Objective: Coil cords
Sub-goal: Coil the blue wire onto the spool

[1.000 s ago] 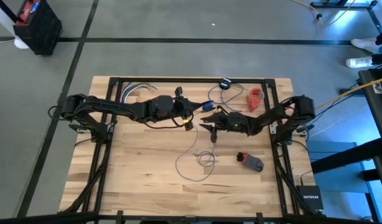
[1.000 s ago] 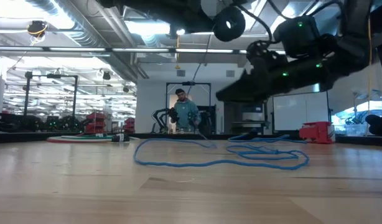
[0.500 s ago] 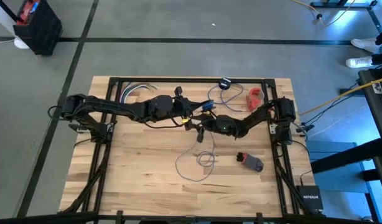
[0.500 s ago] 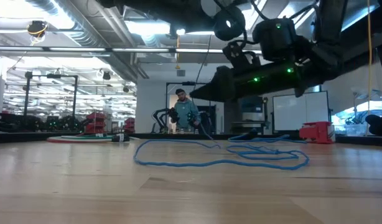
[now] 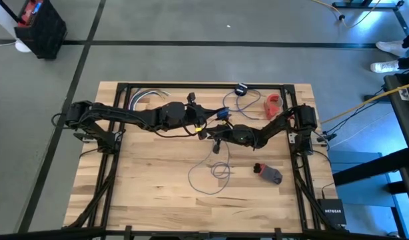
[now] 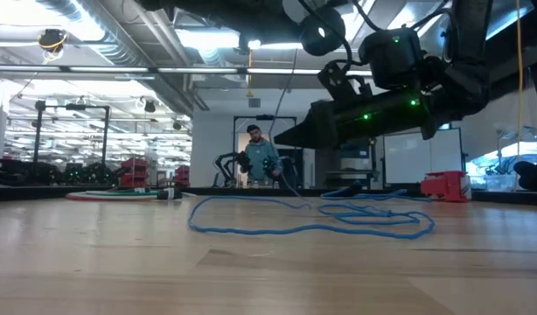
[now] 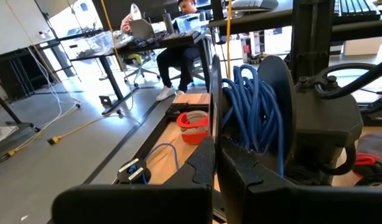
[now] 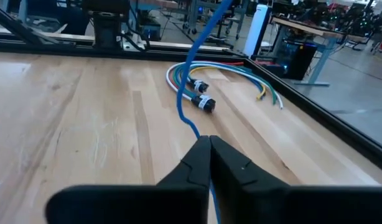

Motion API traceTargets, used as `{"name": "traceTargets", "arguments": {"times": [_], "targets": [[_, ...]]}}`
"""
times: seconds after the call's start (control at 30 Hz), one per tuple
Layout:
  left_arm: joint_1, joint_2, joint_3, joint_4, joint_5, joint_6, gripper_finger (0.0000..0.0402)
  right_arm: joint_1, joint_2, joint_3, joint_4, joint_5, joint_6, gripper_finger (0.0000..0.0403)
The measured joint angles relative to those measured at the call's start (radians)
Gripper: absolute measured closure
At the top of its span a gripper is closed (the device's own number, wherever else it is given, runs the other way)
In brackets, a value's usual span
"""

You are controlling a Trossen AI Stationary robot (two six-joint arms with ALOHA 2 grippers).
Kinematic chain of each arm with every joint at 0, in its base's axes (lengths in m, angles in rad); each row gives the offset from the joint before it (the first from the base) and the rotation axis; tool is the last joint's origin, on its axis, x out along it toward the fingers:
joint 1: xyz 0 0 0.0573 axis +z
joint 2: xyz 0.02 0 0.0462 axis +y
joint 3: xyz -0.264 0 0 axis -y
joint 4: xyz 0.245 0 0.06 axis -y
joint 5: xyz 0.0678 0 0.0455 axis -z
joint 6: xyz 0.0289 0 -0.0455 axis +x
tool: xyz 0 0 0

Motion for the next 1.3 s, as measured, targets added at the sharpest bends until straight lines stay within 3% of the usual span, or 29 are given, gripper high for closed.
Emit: {"name": "traceTargets", "arguments": {"times": [0.13,0.37,0.5,0.63,0.8,0.97,1.17,1.3], "targets": [[0.000,0.000,0.000,0.000,0.000,0.000,0.0402,0.000,-0.001,0.003,-0.016,0.000,0.001,0.0357],[0.000,0.000,0.000,0.000,0.000,0.000,0.0402,0.000,0.032,0.096,-0.196,-0.001,-0.004,0.0279],[0.000,0.000,0.000,-0.002,0.000,0.000,0.0402,0.000,0.060,0.143,-0.213,0.013,-0.050,0.0263],[0.000,0.000,0.000,-0.010,0.000,0.002,0.0402,0.000,0.058,0.134,-0.213,0.038,-0.075,0.0296],[-0.001,0.000,0.000,-0.013,0.000,0.005,0.0402,0.001,0.047,0.091,-0.213,0.051,-0.082,0.0387],[-0.001,0.000,0.000,-0.016,0.000,0.005,0.0402,0.000,-0.009,0.002,-0.182,0.082,-0.059,0.0392],[-0.012,-0.027,0.000,-0.074,0.000,0.005,0.0401,-0.004,-0.144,-0.128,-0.177,0.218,-0.074,0.0396],[-0.024,-0.051,0.000,-0.155,-0.001,0.032,0.0401,-0.039,-0.233,-0.202,-0.181,0.228,-0.060,0.0398]]}}
